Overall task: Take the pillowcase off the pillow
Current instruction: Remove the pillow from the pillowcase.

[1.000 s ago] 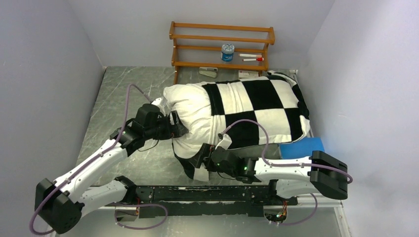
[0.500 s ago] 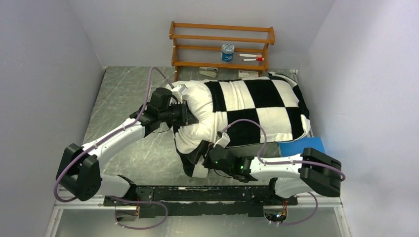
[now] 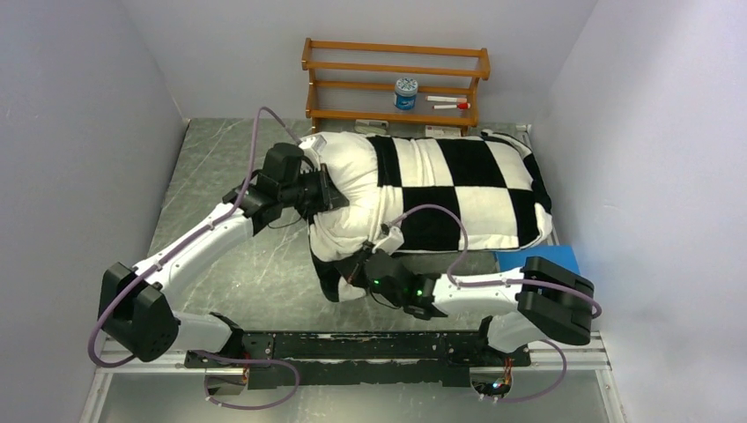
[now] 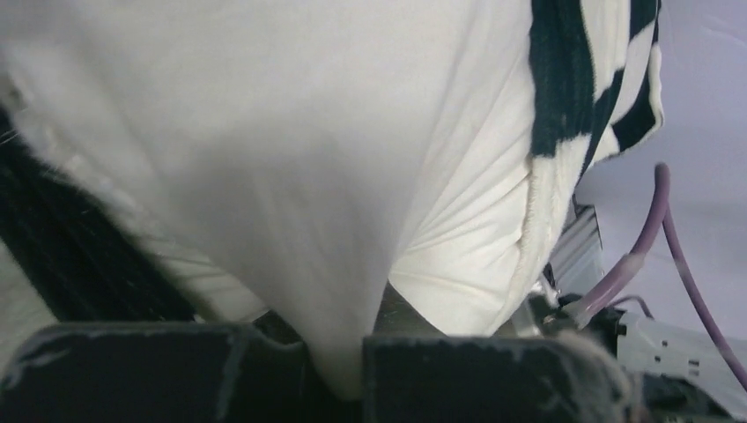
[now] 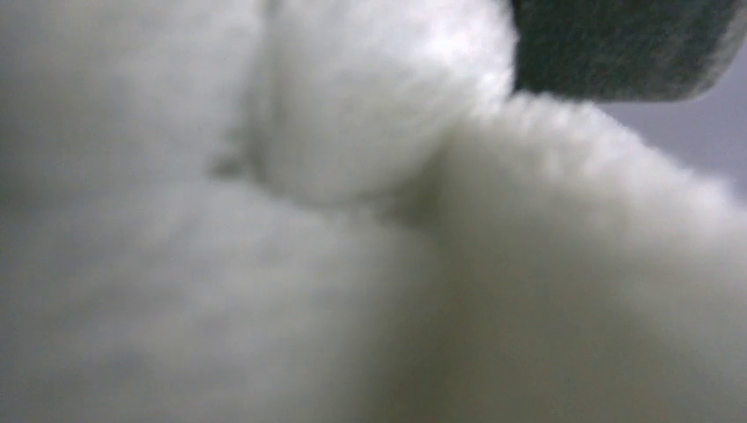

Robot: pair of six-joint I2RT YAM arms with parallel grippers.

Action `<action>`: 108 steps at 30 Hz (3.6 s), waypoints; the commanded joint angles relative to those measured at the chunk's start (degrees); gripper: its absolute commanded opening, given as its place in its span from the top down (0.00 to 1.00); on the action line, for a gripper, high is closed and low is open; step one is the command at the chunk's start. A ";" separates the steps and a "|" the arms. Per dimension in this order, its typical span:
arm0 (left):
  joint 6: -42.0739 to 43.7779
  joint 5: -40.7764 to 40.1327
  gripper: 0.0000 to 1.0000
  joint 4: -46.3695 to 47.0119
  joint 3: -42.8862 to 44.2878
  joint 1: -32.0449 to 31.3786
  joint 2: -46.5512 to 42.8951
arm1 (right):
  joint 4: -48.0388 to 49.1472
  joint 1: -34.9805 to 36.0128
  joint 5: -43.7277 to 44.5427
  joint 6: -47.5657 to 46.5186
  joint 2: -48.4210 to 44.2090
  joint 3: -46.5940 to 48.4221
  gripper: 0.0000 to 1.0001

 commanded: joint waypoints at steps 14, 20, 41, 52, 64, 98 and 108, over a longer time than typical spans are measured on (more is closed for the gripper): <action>3.36 5.11 0.95 -10.95 22.29 5.37 2.46 | -39.30 3.82 -1.69 -6.34 5.82 3.86 1.00; 6.58 -0.40 0.67 -12.22 11.94 5.37 -4.16 | -37.43 3.85 -4.31 -10.99 1.22 6.23 1.00; 0.93 20.24 0.25 17.94 4.63 18.78 15.24 | -26.96 4.06 -22.94 -22.08 -7.50 0.30 0.96; 2.73 15.56 0.95 7.67 6.46 18.82 7.99 | -58.83 3.98 -1.02 -12.78 -27.14 10.71 0.27; 5.66 10.50 0.95 0.68 3.03 18.82 -0.02 | -69.39 2.53 12.74 -12.79 -22.46 26.90 0.23; 14.20 19.62 0.95 1.72 -2.59 19.44 -11.19 | -62.25 -12.39 -11.01 -56.84 4.76 60.41 0.00; 5.21 15.95 0.95 -2.51 2.32 19.50 -5.83 | -37.49 0.86 -5.52 -67.47 1.28 41.08 0.00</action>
